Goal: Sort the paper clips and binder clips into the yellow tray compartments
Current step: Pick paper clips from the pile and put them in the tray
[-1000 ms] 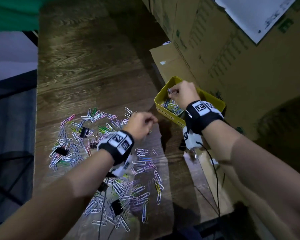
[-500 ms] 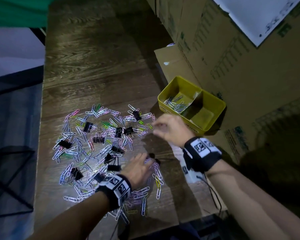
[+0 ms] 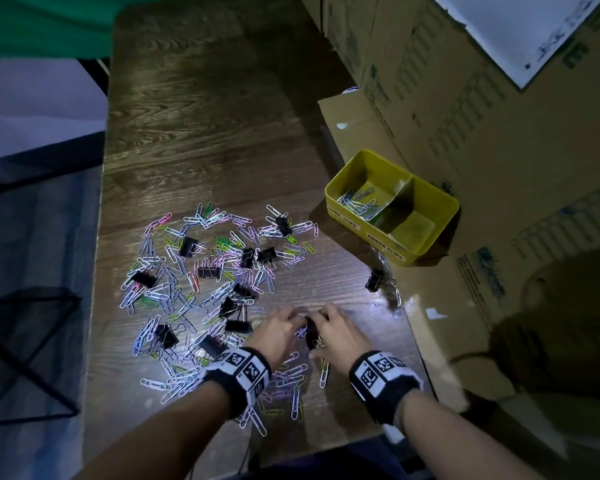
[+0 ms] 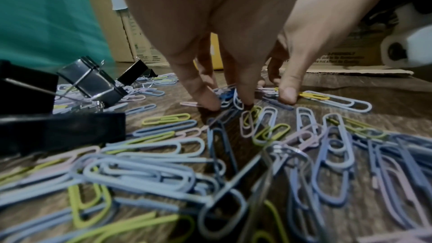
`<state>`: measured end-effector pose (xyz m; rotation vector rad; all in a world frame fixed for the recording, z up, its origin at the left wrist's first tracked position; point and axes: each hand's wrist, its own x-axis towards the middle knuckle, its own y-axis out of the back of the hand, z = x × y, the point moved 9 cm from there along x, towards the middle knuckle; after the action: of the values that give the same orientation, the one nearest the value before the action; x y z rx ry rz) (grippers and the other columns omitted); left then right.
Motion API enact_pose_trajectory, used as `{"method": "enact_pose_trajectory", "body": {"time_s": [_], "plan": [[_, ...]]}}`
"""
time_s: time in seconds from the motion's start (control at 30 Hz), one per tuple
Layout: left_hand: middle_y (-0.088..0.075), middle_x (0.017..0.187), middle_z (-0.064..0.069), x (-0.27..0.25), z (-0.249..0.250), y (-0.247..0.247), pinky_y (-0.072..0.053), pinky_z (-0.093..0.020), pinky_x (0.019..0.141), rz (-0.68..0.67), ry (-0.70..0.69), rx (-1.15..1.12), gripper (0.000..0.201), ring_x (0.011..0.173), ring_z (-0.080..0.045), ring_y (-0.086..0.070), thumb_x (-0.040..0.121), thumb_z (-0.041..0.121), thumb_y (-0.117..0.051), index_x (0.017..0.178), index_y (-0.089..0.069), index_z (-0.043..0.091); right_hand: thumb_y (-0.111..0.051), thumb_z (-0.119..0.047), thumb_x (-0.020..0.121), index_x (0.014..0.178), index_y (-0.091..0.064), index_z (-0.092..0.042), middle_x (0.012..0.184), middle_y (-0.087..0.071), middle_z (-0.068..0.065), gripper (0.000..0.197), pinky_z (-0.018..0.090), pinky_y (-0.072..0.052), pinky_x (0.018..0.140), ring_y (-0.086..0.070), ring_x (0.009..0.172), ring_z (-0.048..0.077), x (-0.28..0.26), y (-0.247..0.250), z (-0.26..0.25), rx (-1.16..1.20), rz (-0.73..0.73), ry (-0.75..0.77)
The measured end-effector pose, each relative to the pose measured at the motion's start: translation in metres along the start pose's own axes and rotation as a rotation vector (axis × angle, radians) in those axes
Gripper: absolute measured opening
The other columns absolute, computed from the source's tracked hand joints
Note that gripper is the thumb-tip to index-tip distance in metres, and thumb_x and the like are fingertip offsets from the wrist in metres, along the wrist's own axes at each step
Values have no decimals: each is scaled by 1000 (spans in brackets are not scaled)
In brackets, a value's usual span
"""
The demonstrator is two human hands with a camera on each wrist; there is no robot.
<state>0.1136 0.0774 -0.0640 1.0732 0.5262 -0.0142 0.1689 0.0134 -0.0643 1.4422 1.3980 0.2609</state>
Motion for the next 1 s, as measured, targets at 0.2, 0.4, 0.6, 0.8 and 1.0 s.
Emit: {"method": "enact_pose_trajectory", "body": {"time_s": [0.2,0.4,0.6,0.8,1.0], "plan": [[-61,114,-12,-5,3,12,-45,-34,88,102,-37,-155,42,102,-30,-59,80,4,-56,121,-58,13,-60,-6,85,116,-59,-4,116,-56,16,30,35,-46,91,-58,106,31,5,11,-6,109,51,36],[-62,120,-6,-6,-9,20,-44,-29,99,121,5,-196,45,108,-22,-59,82,-1,-56,125,-56,14,-58,-10,90,108,-66,-9,101,-64,15,20,32,-50,81,-62,95,30,10,9,5,118,57,-11],[-61,88,7,3,-36,27,-49,-18,72,10,149,-356,20,75,-10,-57,82,6,-64,98,-65,18,-70,-12,83,105,-71,-11,96,-70,6,21,28,-53,86,-64,85,15,17,20,20,384,57,-78],[-68,74,-8,24,-38,81,-51,-23,54,-73,224,-853,19,55,-10,-64,75,5,-73,92,-64,7,-78,-11,74,92,-73,-20,80,-70,-4,21,24,-55,72,-63,74,13,9,55,40,831,185,-130],[-61,69,-12,99,15,187,-51,-22,50,73,-35,-974,19,53,-16,-62,73,-8,-70,77,-61,8,-77,5,69,81,-72,-17,70,-70,-8,25,19,-55,65,-60,61,3,-12,132,47,1198,518,-67]]}}
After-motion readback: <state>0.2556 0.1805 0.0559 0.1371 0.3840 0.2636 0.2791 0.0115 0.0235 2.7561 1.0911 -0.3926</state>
